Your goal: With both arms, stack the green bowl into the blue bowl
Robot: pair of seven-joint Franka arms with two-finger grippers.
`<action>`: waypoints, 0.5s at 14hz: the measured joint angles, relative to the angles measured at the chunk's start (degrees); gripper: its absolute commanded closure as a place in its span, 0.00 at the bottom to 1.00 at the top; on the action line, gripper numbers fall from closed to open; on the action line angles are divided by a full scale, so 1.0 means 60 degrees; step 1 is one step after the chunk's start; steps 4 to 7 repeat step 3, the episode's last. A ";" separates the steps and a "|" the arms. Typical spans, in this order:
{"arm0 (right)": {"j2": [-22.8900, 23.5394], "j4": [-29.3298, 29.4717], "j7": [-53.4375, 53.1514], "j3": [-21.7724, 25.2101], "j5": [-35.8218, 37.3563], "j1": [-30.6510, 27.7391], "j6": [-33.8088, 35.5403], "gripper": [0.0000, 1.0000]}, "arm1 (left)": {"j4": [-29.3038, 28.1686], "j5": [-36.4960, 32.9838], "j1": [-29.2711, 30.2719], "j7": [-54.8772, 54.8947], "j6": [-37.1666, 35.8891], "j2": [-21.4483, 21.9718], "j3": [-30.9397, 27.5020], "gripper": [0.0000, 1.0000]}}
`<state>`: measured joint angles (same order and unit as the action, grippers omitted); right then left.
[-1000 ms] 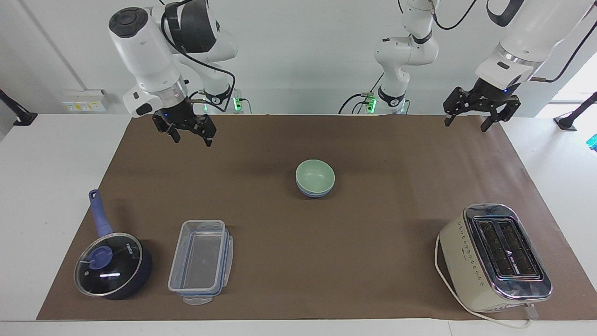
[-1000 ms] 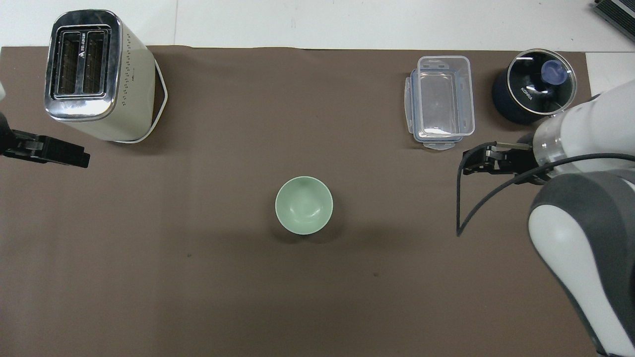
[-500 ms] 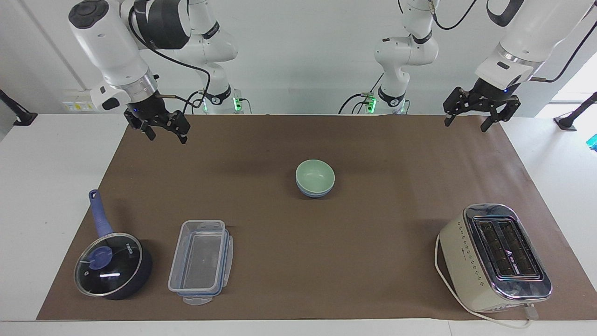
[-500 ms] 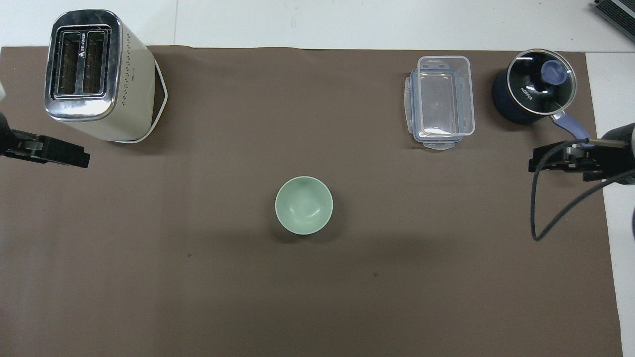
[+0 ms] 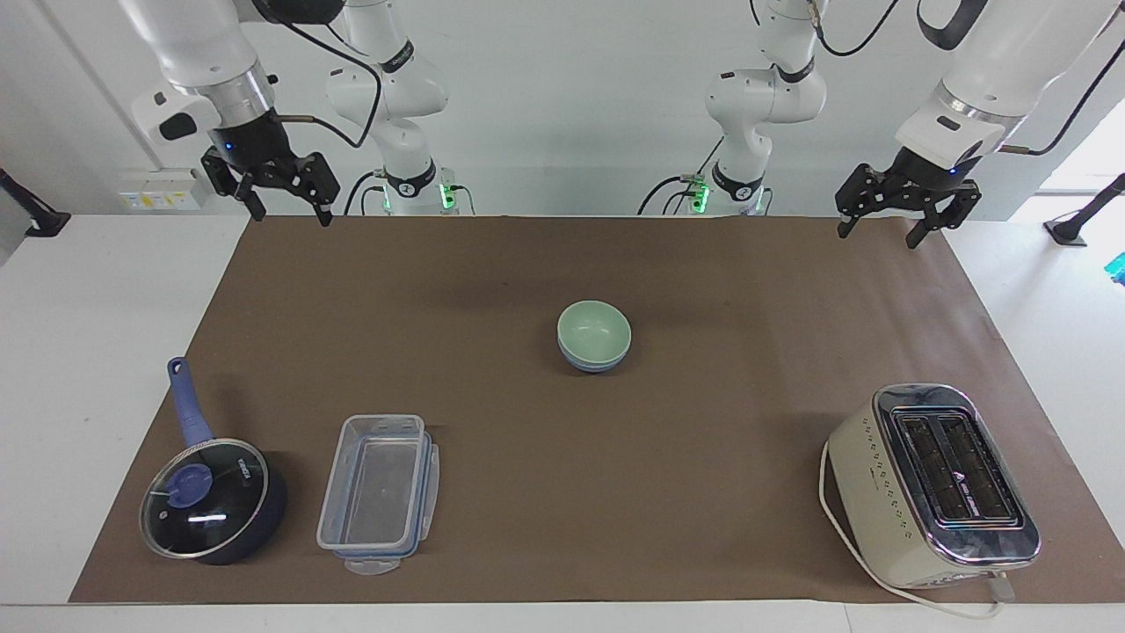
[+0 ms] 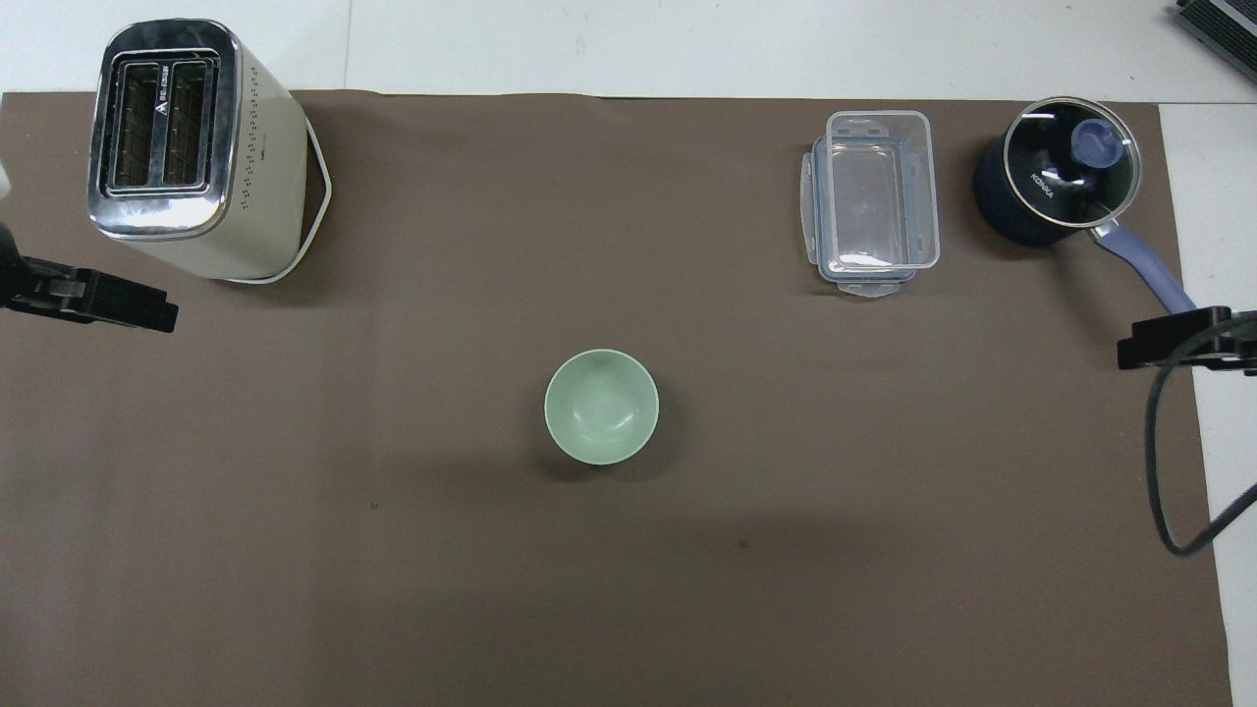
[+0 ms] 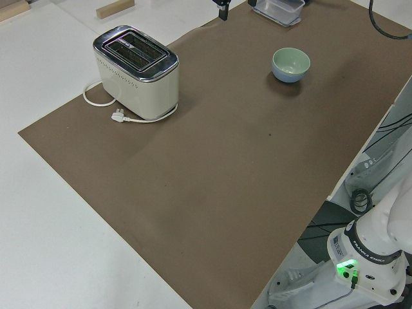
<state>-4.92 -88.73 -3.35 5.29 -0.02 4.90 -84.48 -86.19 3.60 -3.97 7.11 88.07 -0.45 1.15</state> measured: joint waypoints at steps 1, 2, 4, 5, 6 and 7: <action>0.0000 0.0000 0.0050 0.0001 0.0009 -0.0001 0.0022 0.00 | 0.0000 0.0000 0.0000 0.0000 0.0000 0.0000 0.0001 0.00; -0.0001 0.0000 0.0111 0.0005 0.0024 -0.0002 0.0027 0.00 | 0.0000 0.0000 0.0000 0.0000 0.0000 0.0000 0.0001 0.00; -0.0002 0.0000 0.0158 0.0015 0.0039 -0.0005 0.0028 0.00 | 0.0000 0.0000 0.0000 0.0000 0.0000 0.0000 0.0001 0.00; -0.0002 0.0000 0.0158 0.0015 0.0039 -0.0005 0.0028 0.00 | 0.0000 0.0000 0.0000 0.0000 0.0000 0.0000 0.0001 0.00; -0.0002 0.0000 0.0158 0.0015 0.0039 -0.0005 0.0028 0.00 | 0.0000 0.0000 0.0000 0.0000 0.0000 0.0000 0.0001 0.00; -0.0002 0.0000 0.0158 0.0015 0.0039 -0.0005 0.0028 0.00 | 0.0000 0.0000 0.0000 0.0000 0.0000 0.0000 0.0001 0.00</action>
